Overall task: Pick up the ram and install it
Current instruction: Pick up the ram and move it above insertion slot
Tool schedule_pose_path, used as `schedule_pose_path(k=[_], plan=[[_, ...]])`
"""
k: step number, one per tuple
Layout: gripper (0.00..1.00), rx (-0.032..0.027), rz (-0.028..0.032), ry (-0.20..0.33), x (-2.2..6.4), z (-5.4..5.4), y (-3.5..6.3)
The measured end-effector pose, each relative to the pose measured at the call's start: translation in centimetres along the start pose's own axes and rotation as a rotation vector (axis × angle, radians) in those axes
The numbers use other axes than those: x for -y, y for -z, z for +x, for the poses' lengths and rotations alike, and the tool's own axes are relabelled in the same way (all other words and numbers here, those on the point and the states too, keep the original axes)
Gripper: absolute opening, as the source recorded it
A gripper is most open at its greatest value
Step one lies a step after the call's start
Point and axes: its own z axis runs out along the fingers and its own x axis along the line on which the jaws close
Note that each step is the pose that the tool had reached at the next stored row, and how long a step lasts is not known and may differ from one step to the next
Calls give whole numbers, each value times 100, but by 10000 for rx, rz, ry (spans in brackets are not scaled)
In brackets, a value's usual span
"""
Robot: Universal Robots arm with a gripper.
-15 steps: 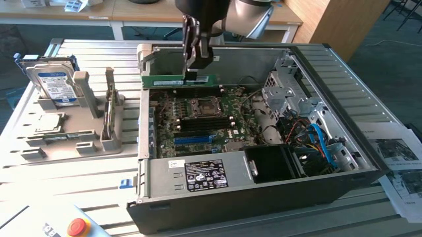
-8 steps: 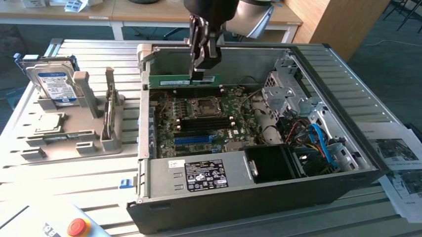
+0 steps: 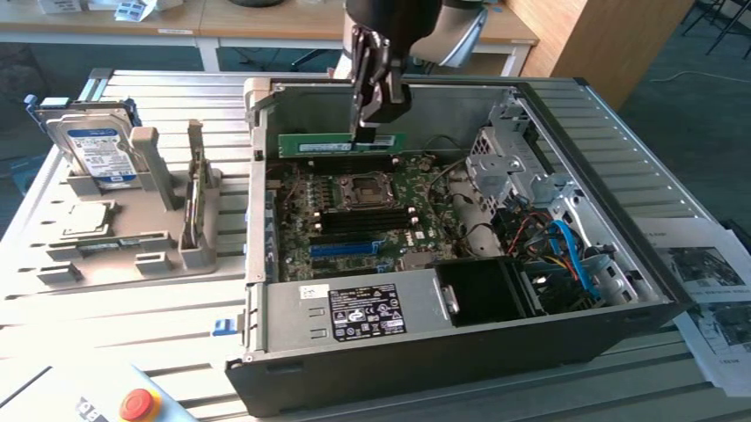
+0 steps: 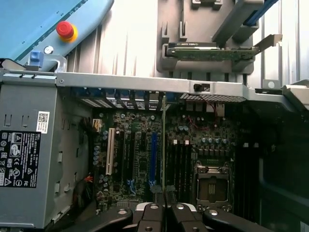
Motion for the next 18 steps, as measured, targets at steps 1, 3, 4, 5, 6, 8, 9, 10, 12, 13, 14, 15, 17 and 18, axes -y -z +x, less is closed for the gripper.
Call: schedule_pose_path(k=[1,3,4,5,6,8,9,10,12,13,14,15,17,18], plan=[[12,1,-2,0,25,2,2],[12,1,-7,-1,75,5,7],[12,0,-9,0,102,6,10],[12,1,-12,0,127,8,12],[12,1,-14,0,153,10,14],[12,1,-21,-1,204,13,19],[12,1,-24,-2,229,14,22],[12,1,-27,-1,256,16,24],[12,2,-32,0,304,19,28],[12,2,-35,-1,326,20,30],[12,2,-37,-2,349,21,33],[12,2,-39,-2,371,22,35],[12,2,-43,-1,417,24,39],[12,2,-45,-1,438,25,41]])
